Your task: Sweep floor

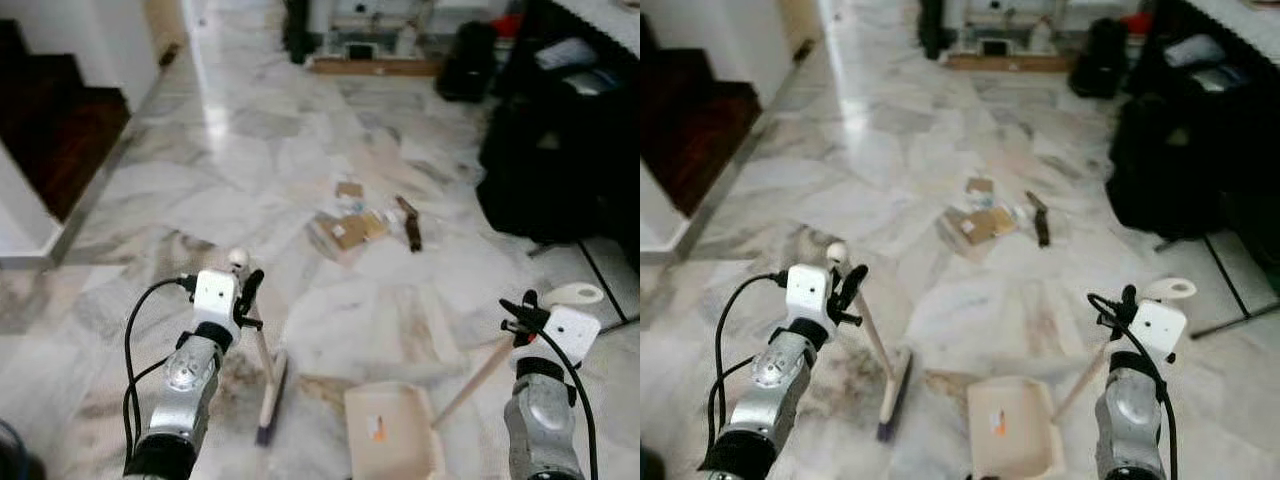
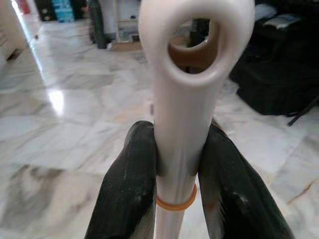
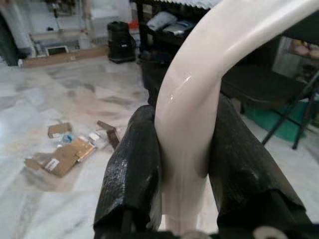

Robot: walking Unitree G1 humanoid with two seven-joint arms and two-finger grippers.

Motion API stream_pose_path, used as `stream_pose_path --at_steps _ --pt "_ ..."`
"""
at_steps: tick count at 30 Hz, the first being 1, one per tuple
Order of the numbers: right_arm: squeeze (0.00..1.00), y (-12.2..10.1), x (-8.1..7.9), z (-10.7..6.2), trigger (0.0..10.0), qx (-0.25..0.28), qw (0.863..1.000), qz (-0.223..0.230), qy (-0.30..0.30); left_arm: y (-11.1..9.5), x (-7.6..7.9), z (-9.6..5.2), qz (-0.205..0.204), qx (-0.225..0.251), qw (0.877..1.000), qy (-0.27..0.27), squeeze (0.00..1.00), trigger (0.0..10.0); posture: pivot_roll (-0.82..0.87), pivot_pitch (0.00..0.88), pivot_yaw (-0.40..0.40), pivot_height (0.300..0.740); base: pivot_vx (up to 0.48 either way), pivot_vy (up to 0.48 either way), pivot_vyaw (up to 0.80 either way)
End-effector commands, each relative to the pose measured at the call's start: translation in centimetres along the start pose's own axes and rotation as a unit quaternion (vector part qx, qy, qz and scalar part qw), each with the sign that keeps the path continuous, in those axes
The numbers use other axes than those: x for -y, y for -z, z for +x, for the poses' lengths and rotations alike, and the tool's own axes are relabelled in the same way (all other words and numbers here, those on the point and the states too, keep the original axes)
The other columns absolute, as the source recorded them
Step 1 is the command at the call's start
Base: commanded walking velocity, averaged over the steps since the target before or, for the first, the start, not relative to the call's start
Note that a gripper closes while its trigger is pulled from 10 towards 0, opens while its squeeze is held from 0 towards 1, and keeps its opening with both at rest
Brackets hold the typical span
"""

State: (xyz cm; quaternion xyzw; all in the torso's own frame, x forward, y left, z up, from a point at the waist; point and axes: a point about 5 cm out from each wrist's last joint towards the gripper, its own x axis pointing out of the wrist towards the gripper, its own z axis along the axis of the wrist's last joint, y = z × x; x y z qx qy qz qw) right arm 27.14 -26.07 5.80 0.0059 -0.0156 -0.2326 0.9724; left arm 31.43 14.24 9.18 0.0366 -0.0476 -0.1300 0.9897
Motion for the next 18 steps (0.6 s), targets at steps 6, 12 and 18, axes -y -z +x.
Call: stream_pose_path --at_steps 6,12,18 --pt "0.0 -1.04 -0.52 0.33 10.0 0.028 1.0 0.004 -0.008 -0.33 -0.77 -0.14 -0.001 0.012 1.0 -0.013 0.0 10.0 0.08 0.042 -0.01 0.74 0.0 0.0 0.0" --pt "0.0 -0.99 -0.58 0.32 10.0 0.028 1.0 0.002 -0.013 -0.27 -0.75 -0.15 -0.002 0.012 1.0 -0.016 0.0 10.0 0.08 0.039 -0.014 0.74 0.21 0.0 0.0" --pt "0.0 -1.17 -0.77 0.5 10.0 0.03 0.999 -0.002 -0.017 -0.28 -0.8 -0.11 -0.002 0.012 1.0 -0.019 0.0 10.0 0.08 0.048 -0.016 0.74 0.276 0.0 0.0"
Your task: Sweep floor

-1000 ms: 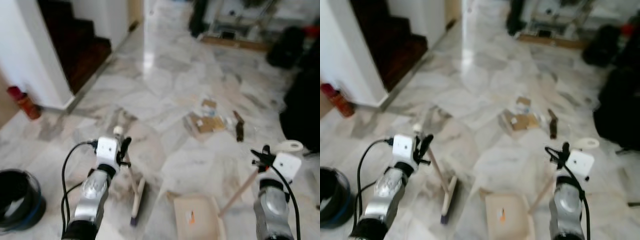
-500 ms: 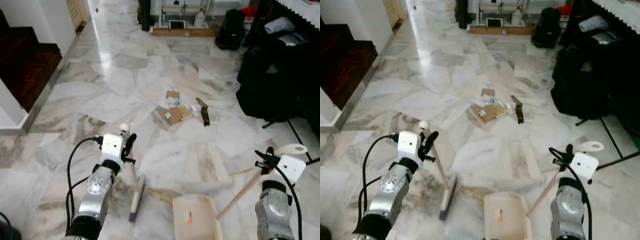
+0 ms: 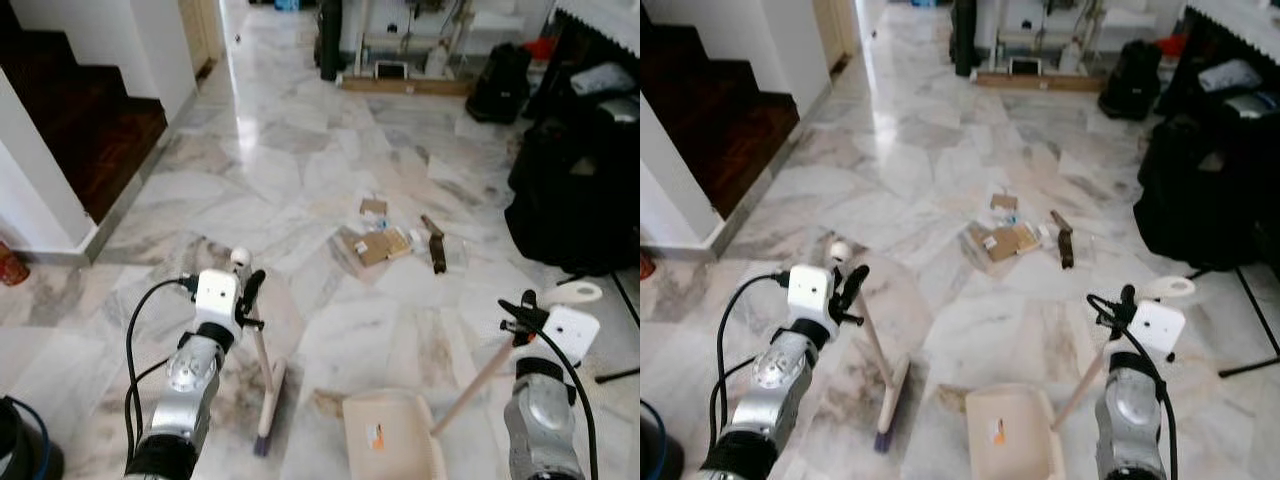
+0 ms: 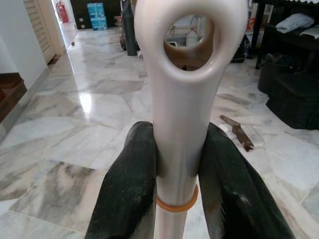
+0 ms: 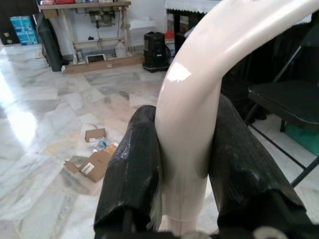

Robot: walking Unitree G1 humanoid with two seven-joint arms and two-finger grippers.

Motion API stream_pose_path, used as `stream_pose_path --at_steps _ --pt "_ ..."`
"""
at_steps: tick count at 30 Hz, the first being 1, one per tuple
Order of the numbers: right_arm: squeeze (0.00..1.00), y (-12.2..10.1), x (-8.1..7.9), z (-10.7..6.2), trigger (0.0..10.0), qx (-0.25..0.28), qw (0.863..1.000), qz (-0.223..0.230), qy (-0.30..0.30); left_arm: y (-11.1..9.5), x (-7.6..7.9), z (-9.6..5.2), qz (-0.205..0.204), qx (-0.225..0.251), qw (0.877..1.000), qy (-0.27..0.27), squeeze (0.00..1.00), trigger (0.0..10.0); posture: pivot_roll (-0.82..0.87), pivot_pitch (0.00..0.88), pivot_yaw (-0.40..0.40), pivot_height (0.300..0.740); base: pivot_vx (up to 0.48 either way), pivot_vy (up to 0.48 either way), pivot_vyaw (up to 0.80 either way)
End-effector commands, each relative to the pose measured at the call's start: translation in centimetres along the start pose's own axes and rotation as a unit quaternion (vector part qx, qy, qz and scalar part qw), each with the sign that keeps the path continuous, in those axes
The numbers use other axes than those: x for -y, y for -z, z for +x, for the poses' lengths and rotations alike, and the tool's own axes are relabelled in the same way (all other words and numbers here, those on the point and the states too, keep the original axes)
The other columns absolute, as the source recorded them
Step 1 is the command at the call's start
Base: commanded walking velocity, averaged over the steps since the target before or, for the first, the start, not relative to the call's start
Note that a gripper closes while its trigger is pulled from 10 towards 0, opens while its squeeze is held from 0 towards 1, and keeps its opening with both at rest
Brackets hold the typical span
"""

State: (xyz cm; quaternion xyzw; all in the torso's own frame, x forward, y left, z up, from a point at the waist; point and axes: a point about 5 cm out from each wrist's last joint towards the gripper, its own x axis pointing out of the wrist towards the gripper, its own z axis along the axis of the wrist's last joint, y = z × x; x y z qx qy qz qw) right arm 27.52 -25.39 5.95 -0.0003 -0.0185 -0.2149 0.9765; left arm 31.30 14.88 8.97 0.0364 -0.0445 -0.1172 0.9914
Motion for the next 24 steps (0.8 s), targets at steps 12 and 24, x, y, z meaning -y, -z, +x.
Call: stream_pose_path --at_steps 12,24 --pt "0.0 -0.95 -0.04 0.45 10.0 0.024 1.0 -0.012 -0.004 -0.43 -0.17 0.19 -0.002 0.014 1.0 -0.009 0.0 10.0 0.08 0.059 -0.021 0.74 0.317 0.0 0.0" --pt "0.0 -0.95 -0.03 0.49 10.0 0.023 1.0 0.0 0.0 -0.47 -0.2 0.19 -0.003 0.016 1.0 -0.011 0.0 10.0 0.08 0.064 -0.023 0.74 0.323 0.0 0.0"
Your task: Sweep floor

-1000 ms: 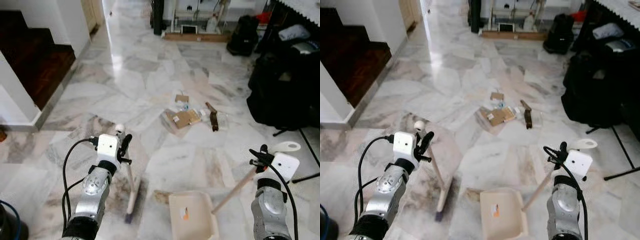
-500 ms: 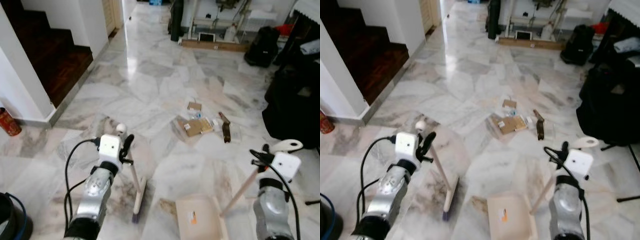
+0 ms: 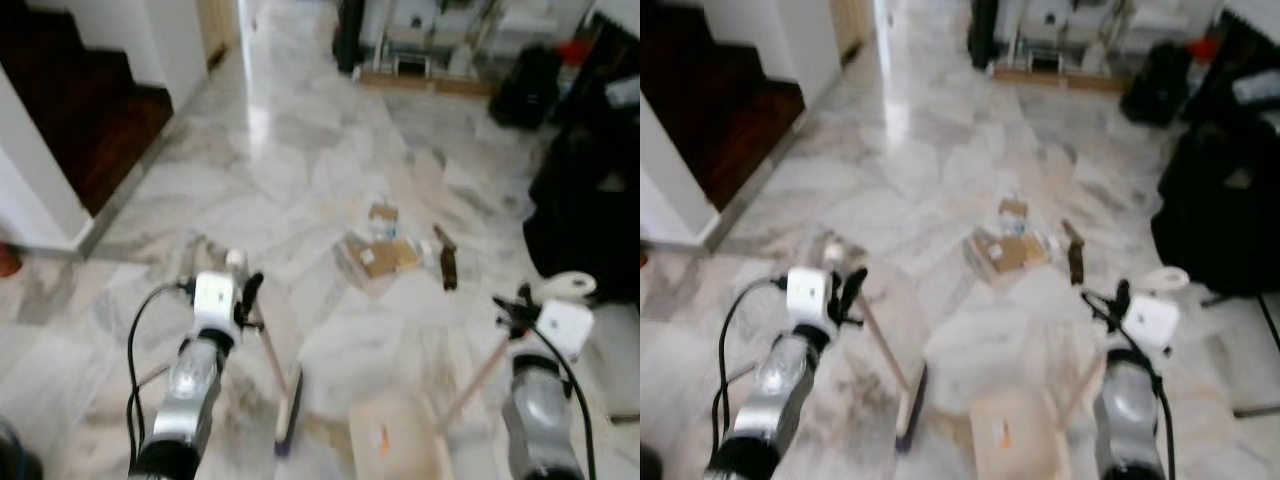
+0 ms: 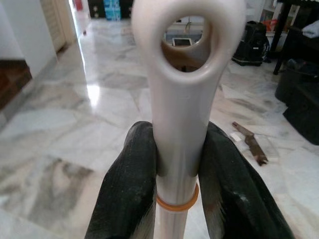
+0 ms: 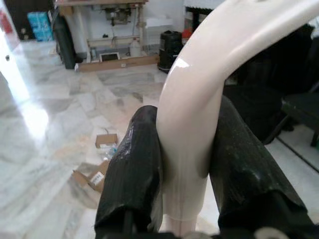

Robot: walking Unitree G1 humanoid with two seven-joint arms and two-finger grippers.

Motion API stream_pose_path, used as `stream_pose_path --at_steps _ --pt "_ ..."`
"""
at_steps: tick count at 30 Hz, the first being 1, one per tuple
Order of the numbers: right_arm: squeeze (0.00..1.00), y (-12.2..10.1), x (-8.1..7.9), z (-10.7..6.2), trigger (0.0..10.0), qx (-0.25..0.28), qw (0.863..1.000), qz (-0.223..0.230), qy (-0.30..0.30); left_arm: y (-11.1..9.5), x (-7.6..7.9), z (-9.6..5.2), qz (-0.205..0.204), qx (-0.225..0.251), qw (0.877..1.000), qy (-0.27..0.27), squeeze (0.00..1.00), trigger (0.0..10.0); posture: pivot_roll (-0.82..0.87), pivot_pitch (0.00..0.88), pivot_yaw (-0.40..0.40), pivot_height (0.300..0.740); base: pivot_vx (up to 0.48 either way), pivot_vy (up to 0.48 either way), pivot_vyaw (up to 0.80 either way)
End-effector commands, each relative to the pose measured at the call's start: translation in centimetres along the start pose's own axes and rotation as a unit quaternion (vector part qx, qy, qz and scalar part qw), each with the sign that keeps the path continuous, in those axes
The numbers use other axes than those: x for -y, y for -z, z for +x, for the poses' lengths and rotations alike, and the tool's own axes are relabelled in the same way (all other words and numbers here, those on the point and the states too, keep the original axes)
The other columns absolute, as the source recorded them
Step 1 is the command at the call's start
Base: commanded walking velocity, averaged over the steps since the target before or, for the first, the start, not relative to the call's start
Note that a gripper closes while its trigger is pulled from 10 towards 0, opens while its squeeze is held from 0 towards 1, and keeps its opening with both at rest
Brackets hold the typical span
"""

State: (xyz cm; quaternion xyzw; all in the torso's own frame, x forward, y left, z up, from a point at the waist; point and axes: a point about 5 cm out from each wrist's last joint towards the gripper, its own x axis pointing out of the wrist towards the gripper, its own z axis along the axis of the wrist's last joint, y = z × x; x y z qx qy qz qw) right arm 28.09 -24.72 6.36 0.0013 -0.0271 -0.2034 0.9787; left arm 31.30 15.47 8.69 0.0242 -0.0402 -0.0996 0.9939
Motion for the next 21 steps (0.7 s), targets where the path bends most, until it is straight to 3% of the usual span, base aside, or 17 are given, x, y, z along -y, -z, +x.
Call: stream_pose_path --at_steps 1,18,21 --pt "0.0 -0.55 0.82 0.23 10.0 0.015 1.0 -0.004 0.011 -0.77 0.39 0.33 0.009 0.02 1.0 0.007 0.0 10.0 0.08 0.066 -0.024 0.74 0.319 0.0 0.0" --pt "0.0 -0.6 0.66 0.19 10.0 0.016 1.0 -0.013 0.005 -0.72 0.27 0.25 0.008 0.019 1.0 0.005 0.0 10.0 0.08 0.072 -0.024 0.74 0.323 0.0 0.0" --pt "0.0 -0.66 0.35 0.14 10.0 0.02 1.0 -0.016 -0.005 -0.73 0.29 0.26 0.008 0.019 1.0 0.005 0.0 10.0 0.08 0.072 -0.024 0.74 0.324 0.0 0.55"
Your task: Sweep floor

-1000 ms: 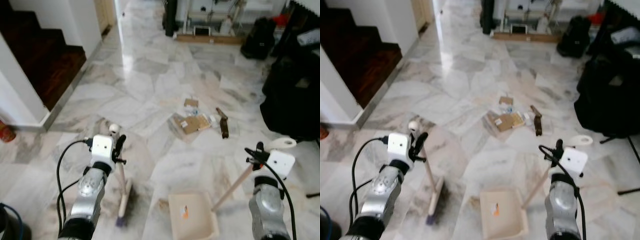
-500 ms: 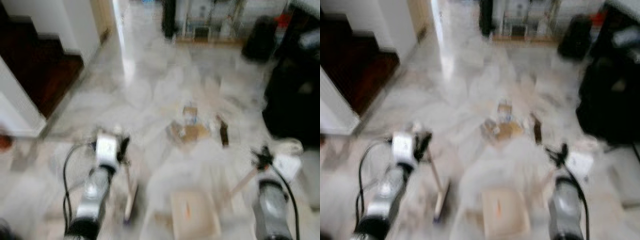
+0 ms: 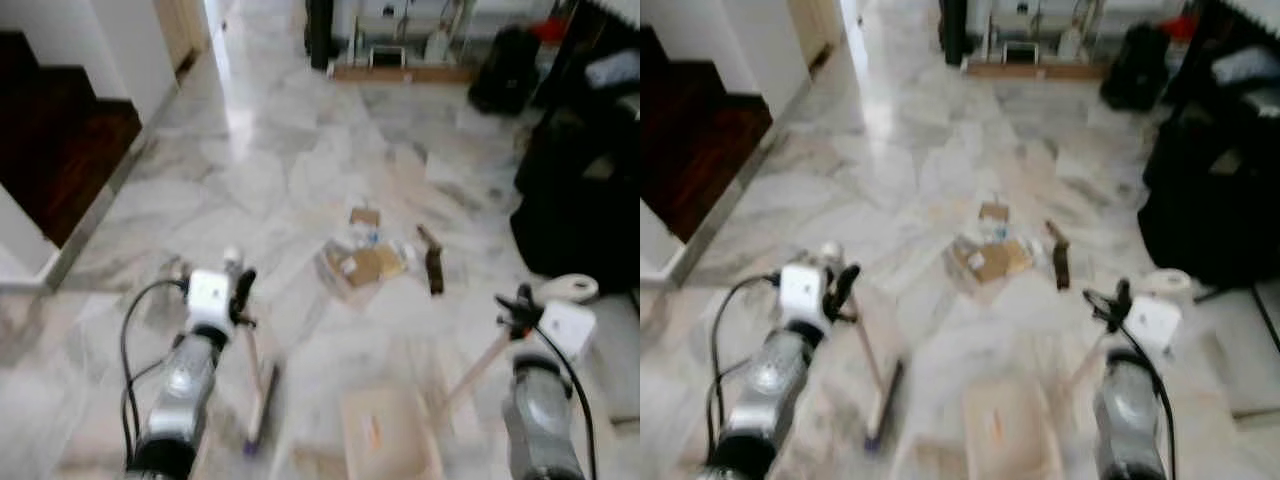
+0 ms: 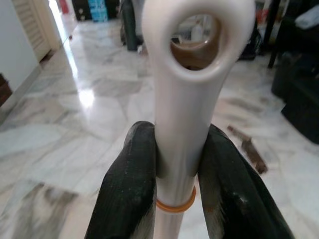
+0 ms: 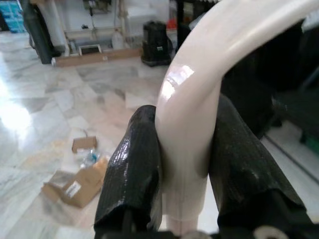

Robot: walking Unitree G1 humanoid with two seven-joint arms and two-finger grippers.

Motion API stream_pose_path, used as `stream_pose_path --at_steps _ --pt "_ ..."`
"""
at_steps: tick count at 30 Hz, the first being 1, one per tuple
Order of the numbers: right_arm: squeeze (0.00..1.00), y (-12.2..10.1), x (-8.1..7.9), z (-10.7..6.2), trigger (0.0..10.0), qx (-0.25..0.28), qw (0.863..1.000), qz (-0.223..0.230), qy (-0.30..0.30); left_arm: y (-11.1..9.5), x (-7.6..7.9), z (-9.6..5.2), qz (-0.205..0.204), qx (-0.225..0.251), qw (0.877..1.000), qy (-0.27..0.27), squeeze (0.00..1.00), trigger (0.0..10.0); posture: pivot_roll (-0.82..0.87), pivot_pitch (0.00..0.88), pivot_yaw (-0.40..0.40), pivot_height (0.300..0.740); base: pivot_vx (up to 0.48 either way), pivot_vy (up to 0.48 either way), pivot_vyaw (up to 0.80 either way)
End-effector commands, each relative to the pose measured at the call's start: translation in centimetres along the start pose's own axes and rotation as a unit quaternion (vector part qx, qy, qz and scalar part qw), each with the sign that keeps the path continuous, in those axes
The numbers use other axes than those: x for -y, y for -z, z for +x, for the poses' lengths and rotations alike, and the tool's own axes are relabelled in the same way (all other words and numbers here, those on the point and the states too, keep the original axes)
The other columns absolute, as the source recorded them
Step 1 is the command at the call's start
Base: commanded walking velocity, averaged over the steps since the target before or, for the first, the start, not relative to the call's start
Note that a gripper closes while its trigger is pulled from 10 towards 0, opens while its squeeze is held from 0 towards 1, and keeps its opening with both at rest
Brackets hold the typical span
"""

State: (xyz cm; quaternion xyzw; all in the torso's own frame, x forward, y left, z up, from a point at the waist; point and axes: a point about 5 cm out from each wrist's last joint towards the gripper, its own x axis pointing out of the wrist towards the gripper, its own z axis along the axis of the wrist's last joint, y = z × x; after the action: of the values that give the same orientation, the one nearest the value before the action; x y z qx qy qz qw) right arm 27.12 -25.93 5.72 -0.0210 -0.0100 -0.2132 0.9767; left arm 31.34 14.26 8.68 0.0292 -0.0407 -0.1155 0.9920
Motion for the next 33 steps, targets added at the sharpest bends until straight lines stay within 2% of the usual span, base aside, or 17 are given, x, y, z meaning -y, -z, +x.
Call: stream_pose_path --at_steps 1,4,12,19,33 --pt "0.0 -1.35 -1.19 0.51 10.0 0.034 0.999 0.011 -0.015 -0.69 -0.88 -0.04 0.004 0.019 1.0 -0.011 0.0 10.0 0.08 0.072 -0.024 0.74 0.322 0.0 0.67" --pt "0.0 -1.21 -1.03 0.49 10.0 0.029 0.999 0.027 -0.005 -0.69 -0.89 -0.03 0.004 0.019 1.0 -0.011 0.0 10.0 0.08 0.071 -0.025 0.74 0.322 0.0 0.0" --pt "0.0 -1.33 -0.66 0.57 10.0 0.031 0.999 0.021 -0.004 -0.66 -0.84 -0.03 0.004 0.018 1.0 -0.012 0.0 10.0 0.08 0.072 -0.026 0.74 0.322 0.0 0.0" --pt "0.0 -1.23 -1.43 0.41 10.0 0.029 0.999 0.022 -0.018 -0.68 -0.81 0.01 0.004 0.019 1.0 -0.011 0.0 10.0 0.07 0.072 -0.027 0.74 0.322 0.0 0.0" --pt "0.0 -1.39 -1.19 0.59 10.0 0.032 0.999 0.023 -0.012 -0.69 -0.78 0.09 0.004 0.02 1.0 -0.009 0.0 10.0 0.07 0.057 -0.025 0.74 0.324 0.0 0.0"
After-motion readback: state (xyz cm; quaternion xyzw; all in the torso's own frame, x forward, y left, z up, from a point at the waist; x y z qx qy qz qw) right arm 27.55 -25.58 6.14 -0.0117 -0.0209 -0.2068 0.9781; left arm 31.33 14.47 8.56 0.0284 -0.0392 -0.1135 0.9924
